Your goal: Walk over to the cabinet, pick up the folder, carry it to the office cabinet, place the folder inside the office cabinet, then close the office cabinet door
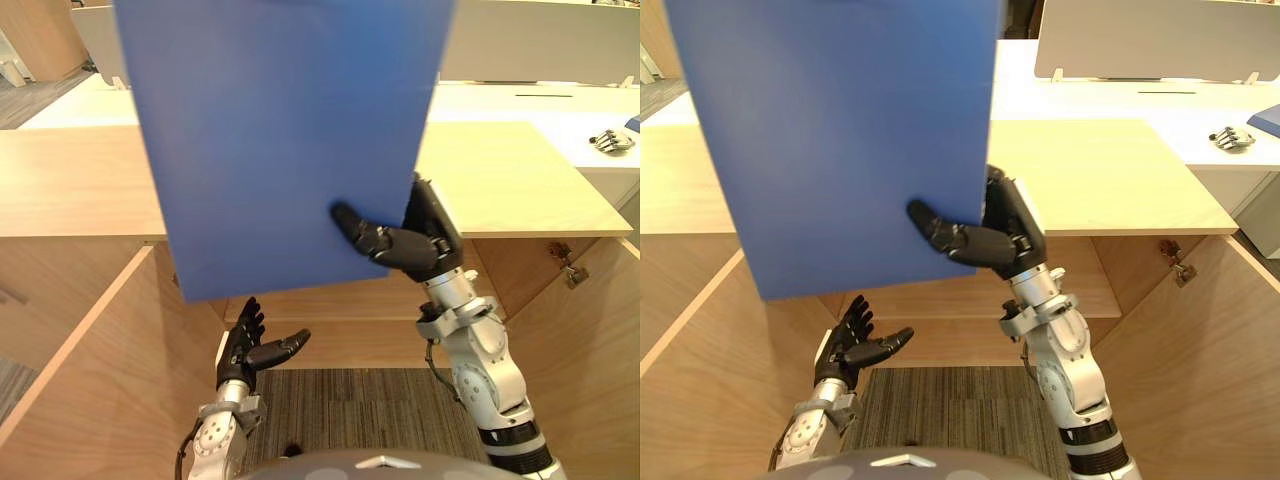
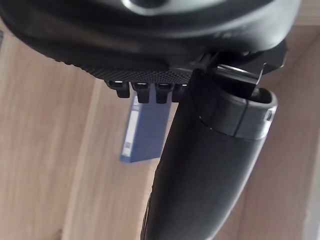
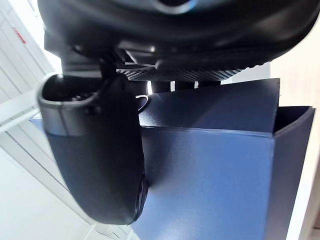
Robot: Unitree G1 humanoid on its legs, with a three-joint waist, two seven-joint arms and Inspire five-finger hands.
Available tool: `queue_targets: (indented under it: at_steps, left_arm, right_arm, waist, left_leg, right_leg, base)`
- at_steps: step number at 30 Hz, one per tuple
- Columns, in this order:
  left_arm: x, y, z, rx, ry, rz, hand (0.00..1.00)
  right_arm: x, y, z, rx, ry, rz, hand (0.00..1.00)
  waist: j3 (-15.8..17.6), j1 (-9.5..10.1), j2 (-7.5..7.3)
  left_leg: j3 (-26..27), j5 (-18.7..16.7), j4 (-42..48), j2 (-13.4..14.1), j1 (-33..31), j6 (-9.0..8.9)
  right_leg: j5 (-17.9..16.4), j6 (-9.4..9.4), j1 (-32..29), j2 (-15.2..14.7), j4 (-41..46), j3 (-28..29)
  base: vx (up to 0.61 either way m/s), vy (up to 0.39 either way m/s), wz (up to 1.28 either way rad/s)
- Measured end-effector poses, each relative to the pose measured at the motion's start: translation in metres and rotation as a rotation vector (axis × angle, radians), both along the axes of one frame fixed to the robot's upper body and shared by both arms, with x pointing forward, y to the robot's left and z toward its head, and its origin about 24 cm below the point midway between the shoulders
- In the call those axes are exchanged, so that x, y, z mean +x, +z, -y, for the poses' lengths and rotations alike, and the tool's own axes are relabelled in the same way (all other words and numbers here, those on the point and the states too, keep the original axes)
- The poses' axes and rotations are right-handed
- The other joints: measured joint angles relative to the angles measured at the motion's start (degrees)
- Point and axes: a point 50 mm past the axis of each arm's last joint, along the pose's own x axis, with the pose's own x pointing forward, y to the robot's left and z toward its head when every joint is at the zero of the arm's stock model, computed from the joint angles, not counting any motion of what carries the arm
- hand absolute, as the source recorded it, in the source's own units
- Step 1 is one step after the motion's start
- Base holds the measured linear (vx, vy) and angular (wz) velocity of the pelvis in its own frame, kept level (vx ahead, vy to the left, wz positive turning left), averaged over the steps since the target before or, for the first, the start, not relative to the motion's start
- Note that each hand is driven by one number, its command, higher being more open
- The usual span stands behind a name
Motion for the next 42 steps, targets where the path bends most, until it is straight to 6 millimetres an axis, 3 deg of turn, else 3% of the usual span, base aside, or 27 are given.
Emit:
queue_targets:
  at_steps: [8,11,16,18,22,25,29,34,37,40,42]
  left_arm:
    - [-0.013,-0.029,-0.015,0.166,-0.108,-0.195,1.0]
    - [-0.019,-0.039,-0.02,0.203,-0.109,-0.263,1.0]
    - [-0.003,-0.043,-0.024,0.279,-0.138,-0.285,1.0]
    - [0.02,-0.037,-0.027,0.328,-0.143,-0.25,1.0]
    - [0.057,-0.019,-0.026,0.366,-0.128,-0.154,1.0]
    - [0.071,-0.01,-0.027,0.382,-0.12,-0.111,1.0]
    - [0.074,-0.006,-0.029,0.391,-0.105,-0.094,1.0]
    - [0.095,0.02,-0.024,0.394,-0.096,0.034,1.0]
    - [0.113,0.048,-0.017,0.387,-0.083,0.167,1.0]
    - [0.119,0.094,-0.001,0.346,-0.071,0.389,1.0]
    - [0.115,0.125,0.002,0.322,-0.045,0.54,1.0]
  right_arm:
    - [-0.007,-0.055,-0.014,-0.283,0.055,-0.181,0.0]
    - [-0.007,-0.064,-0.013,-0.392,0.028,-0.183,0.0]
    - [0.002,-0.055,-0.01,-0.476,-0.053,-0.099,0.0]
    - [0.016,-0.035,-0.017,-0.527,-0.071,0.041,0.0]
    - [0.037,-0.016,-0.019,-0.641,-0.138,0.193,0.0]
    - [0.048,-0.027,-0.006,-0.762,-0.22,0.17,0.0]
    - [0.053,-0.032,0.006,-0.811,-0.302,0.133,0.0]
    - [0.053,-0.008,0.007,-0.741,-0.383,0.205,0.0]
    - [0.049,0.019,-0.001,-0.672,-0.398,0.309,0.0]
    - [0.048,0.038,0.008,-0.529,-0.469,0.313,0.0]
    - [0.051,0.048,0.028,-0.325,-0.554,0.247,0.0]
  waist:
    - [0.1,0.02,0.02]
    - [0.7,0.02,0.31]
    - [5.8,-0.43,1.08]
    - [10.7,-0.43,1.17]
    - [16.9,-0.39,2.25]
    - [20.2,-0.18,2.6]
    - [22.2,-0.11,2.85]
    - [23.5,1.38,3.01]
    - [23.7,1.56,3.16]
    - [25.0,2.99,3.94]
    - [25.7,4.06,4.52]
  left_leg:
    - [1.3,0.0,0.0,1.1,-1.7,-0.57]
    - [2.7,0.0,0.3,1.5,-3.3,-0.75]
    - [4.2,0.5,1.8,2.2,-7.7,-0.79]
    - [5.1,-0.8,6.9,3.1,-12.9,-0.46]
    - [4.8,-4.7,19.8,5.9,-24.1,0.09]
    - [3.9,-6.5,26.1,6.8,-30.9,0.1]
    - [3.6,-7.9,31.7,8.2,-37.4,0.3]
    - [2.8,-10.9,41.1,11.3,-47.3,0.35]
    - [2.3,-12.3,46.0,12.2,-53.9,0.74]
    - [1.4,-13.8,50.6,12.8,-58.3,1.17]
    - [0.4,-14.2,52.9,12.3,-61.6,1.38]
  right_leg:
    - [0.2,-0.51,-2.4,0.5,-0.1,1.5]
    - [1.0,-0.84,-4.6,1.0,-0.1,3.0]
    - [1.4,-1.1,-10.3,1.6,2.7,4.8]
    - [1.4,-1.18,-15.4,2.1,6.4,5.9]
    - [0.5,-1.62,-24.5,3.0,13.9,6.2]
    - [-1.4,-1.55,-31.5,3.1,20.7,6.1]
    - [-3.0,-1.96,-38.1,3.3,26.1,6.2]
    - [-5.4,-2.26,-47.4,4.7,34.1,6.1]
    - [-6.4,-2.29,-54.0,5.0,39.0,6.1]
    - [-8.1,-2.28,-58.2,4.9,43.6,5.9]
    - [-9.7,-2.36,-61.3,4.2,47.0,5.4]
  base:
    - [-0.01,-0.005,-0.1]
    - [0.01,-0.004,-0.25]
    - [-0.06,-0.005,-0.17]
    - [-0.2,-0.014,-0.21]
    - [-0.21,-0.01,-0.09]
    - [-0.2,-0.013,0.06]
    - [-0.17,-0.011,-0.03]
    - [-0.12,-0.018,-0.08]
    - [-0.08,-0.001,-0.03]
    - [-0.03,0.008,0.05]
    - [-0.01,0.005,0.22]
